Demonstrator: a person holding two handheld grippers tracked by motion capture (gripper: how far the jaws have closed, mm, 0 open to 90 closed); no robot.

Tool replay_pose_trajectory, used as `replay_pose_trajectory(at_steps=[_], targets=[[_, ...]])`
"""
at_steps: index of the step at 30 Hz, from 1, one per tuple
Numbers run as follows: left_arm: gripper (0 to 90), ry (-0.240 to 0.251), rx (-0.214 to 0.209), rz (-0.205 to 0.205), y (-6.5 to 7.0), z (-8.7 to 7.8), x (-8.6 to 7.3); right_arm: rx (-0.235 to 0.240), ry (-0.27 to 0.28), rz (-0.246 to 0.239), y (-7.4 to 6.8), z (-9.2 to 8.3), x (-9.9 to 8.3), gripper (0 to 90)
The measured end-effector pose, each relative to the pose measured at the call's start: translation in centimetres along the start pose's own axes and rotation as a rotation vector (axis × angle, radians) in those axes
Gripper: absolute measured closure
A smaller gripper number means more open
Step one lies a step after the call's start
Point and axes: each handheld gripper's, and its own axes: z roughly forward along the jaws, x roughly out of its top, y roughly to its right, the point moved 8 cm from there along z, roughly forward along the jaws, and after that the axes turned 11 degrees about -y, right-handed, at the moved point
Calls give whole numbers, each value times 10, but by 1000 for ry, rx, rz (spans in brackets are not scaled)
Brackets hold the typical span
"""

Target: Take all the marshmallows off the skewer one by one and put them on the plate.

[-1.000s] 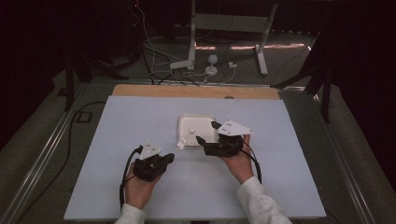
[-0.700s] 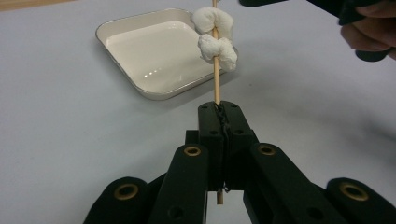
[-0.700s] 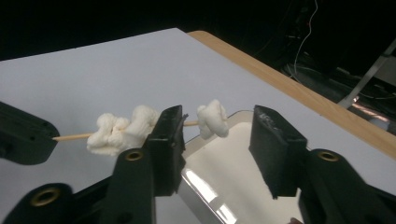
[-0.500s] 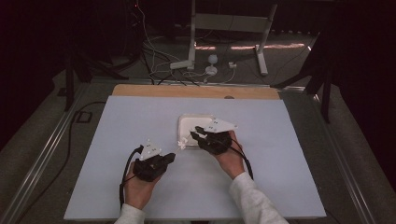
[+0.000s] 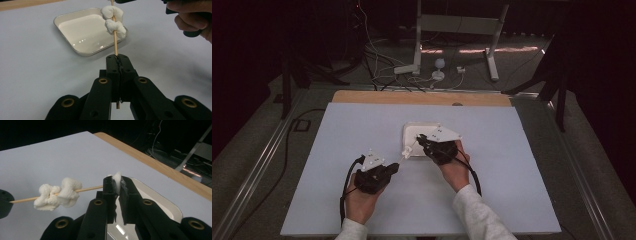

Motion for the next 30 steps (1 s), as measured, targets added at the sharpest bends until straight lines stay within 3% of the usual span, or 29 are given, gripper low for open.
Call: replay_pose_trajectory(at_steps=[11,12,13,14,15,19,22,26,30], targets=[[900,-9,33,-3,-3,-2,1,-63,-12,29,4,9,3,857],[900,-21,44,4,-4,-2,-1,-120,-16,38,8,9,2,860],[900,-21,44,4,-4,-2,-1,-123,-11,68,15,8,2,859],[900,-20,46,-4,-6,-3,-2,-102,-12,119,21,8,1,858],[900,-13,42,-19,-8,-4,-2,-86,-17,135,27,8,-1,856],[899,3,39,-33,-11,-5,0,-71,-42,116,31,9,-6,848],[899,8,35,-33,-10,-5,0,-53,-67,120,31,19,-10,835],[899,12,39,-37,-13,-5,-1,-62,-105,114,32,29,-15,827],[898,13,40,-51,-16,-5,-3,-63,-148,153,38,40,-25,820]])
